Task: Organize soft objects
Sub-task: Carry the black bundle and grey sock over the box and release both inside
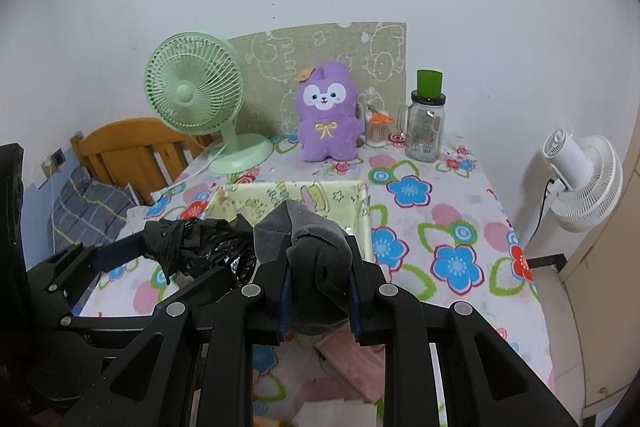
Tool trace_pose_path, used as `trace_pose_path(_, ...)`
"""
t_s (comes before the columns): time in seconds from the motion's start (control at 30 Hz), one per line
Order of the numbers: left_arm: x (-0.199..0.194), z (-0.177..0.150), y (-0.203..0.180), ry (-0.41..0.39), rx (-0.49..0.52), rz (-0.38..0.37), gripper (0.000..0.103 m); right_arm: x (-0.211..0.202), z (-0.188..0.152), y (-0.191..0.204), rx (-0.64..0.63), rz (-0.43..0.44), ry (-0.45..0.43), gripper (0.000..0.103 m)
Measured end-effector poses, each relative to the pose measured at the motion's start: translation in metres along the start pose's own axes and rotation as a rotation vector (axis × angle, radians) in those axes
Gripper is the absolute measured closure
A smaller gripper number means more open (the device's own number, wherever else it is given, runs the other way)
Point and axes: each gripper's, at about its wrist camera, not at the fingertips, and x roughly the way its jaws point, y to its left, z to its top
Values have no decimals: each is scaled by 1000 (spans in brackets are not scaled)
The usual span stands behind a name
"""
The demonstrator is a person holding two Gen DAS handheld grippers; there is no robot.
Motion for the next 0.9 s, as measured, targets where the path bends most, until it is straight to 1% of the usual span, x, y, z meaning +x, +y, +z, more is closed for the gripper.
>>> trace_pose_path(0.2,19,12,6,13,-15,-1,17,22,13,-3,-3,-6,6,78)
trace_pose_path(0.5,50,28,14,46,-31,-2,17,55,30,-5,0,9,19,78)
trace_pose_path(0.8,79,33,14,87,-23,6,17,90,37,-7,4,15,60,78)
trace_pose_path(0.9,91,34,19,108,-41,16,17,101,38,-7,0,-8,70,78)
